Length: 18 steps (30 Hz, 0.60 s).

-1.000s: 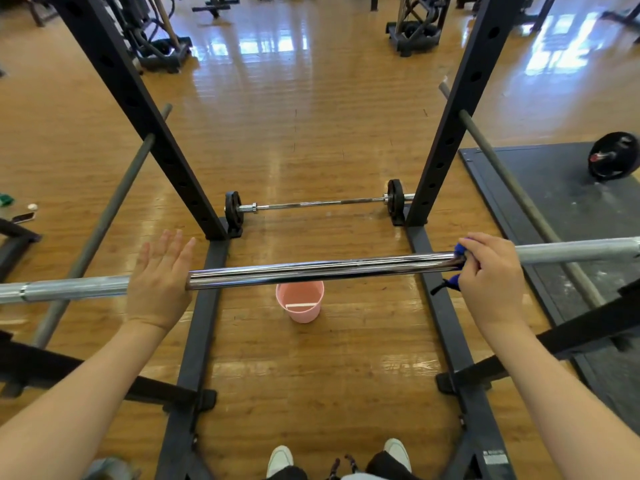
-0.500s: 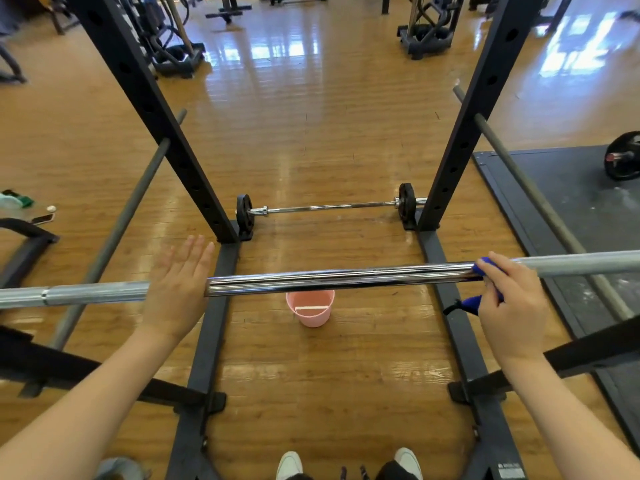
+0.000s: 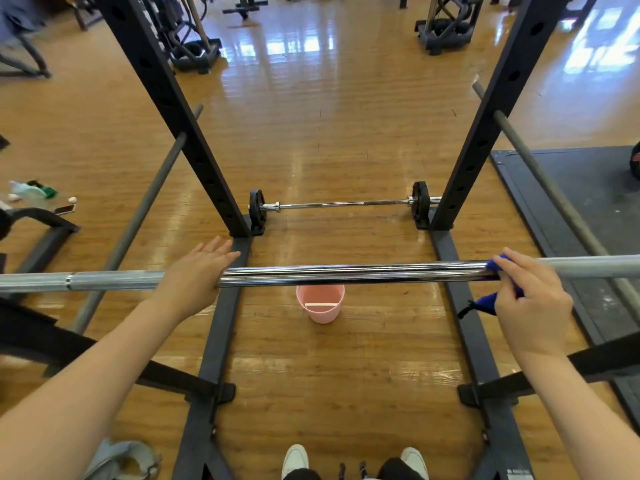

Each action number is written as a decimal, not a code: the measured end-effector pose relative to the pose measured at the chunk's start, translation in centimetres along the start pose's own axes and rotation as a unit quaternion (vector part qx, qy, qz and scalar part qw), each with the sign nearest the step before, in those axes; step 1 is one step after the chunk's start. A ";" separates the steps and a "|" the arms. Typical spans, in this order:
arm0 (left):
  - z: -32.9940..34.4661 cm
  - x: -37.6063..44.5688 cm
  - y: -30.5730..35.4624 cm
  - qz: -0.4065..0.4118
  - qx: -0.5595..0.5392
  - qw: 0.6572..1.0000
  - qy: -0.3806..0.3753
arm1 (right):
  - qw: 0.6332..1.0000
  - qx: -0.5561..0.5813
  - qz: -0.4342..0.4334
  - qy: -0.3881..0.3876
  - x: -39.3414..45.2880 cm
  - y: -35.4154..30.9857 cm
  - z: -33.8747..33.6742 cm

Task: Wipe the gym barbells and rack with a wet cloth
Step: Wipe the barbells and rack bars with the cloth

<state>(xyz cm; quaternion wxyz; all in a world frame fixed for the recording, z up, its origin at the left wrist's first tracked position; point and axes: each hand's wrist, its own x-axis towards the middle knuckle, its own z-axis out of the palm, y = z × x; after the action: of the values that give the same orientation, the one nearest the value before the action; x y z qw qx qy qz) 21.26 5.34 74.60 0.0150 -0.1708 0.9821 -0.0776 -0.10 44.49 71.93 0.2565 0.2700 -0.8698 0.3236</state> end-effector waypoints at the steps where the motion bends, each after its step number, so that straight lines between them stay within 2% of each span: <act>1: 0.2 -0.1 0.0 -0.004 0.010 1.000 0.025 | 1.000 0.004 0.011 -0.002 0.4 -0.3 0.2; 7: 1.3 -1.2 0.7 -0.038 0.005 0.992 0.119 | 0.998 -0.001 -0.032 -0.052 0.2 0.4 -0.9; 13: 1.7 -0.6 0.6 -0.052 0.008 0.992 0.117 | 0.999 0.014 0.042 -0.008 0.6 -0.5 0.1; 18: 1.6 -0.5 0.7 -0.046 0.016 0.992 0.115 | 1.000 -0.009 0.003 0.009 -1.5 0.7 -0.5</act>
<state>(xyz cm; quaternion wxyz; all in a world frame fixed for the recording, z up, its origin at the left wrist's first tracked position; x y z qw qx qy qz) 21.60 5.94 72.87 -0.0984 -0.2055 0.9671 -0.1134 0.68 45.74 71.02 0.2663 0.2620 -0.8712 0.3186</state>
